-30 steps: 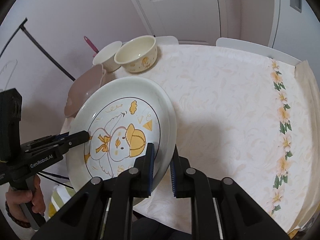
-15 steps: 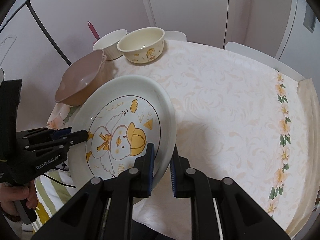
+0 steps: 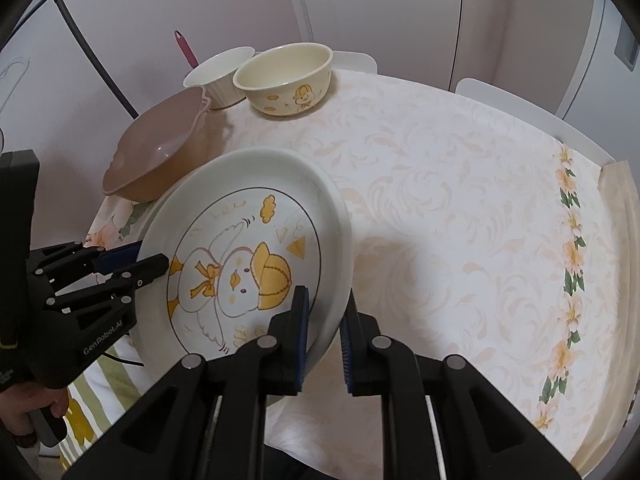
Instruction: Organize plates and bowls
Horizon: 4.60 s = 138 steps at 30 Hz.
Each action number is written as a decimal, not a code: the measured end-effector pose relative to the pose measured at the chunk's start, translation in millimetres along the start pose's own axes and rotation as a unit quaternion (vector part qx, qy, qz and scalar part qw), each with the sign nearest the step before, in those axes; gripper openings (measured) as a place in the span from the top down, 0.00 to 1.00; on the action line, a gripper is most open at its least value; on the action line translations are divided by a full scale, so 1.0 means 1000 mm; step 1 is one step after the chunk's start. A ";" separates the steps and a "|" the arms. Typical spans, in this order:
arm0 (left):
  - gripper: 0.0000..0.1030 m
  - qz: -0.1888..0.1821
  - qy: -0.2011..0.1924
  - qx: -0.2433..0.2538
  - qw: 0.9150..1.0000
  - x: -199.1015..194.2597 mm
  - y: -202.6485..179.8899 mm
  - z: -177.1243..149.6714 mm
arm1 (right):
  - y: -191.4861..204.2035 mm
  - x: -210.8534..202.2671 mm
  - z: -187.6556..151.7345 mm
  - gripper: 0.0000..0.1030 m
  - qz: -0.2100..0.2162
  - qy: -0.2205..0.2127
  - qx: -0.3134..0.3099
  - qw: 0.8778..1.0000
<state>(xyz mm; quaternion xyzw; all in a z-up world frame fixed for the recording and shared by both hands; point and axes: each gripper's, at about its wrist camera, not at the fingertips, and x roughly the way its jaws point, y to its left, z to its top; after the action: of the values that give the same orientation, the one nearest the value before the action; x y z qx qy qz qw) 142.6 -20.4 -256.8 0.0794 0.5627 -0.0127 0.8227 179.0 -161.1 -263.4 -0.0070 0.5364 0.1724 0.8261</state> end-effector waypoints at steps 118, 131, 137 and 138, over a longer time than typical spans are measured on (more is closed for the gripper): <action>0.86 -0.164 -0.095 -0.014 0.982 -0.121 -0.043 0.059 | -0.048 -0.131 -0.024 0.87 0.037 -0.081 0.106 0.990; 0.86 -0.173 -0.066 0.051 0.981 -0.091 -0.197 0.053 | -0.166 -0.134 -0.082 0.87 0.003 -0.058 0.182 0.982; 0.86 -0.166 -0.037 0.057 0.984 -0.057 -0.228 0.044 | -0.191 -0.110 -0.102 0.87 -0.001 -0.033 0.192 0.981; 0.86 -0.164 -0.033 0.056 0.984 -0.053 -0.231 0.044 | -0.196 -0.107 -0.105 0.88 0.001 -0.032 0.194 0.980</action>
<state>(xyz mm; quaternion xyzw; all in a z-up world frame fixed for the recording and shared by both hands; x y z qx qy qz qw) 137.9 -258.7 -219.0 0.0312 0.5392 -0.1818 0.8217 103.9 -395.7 -246.7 0.1597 0.5330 0.0663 0.8283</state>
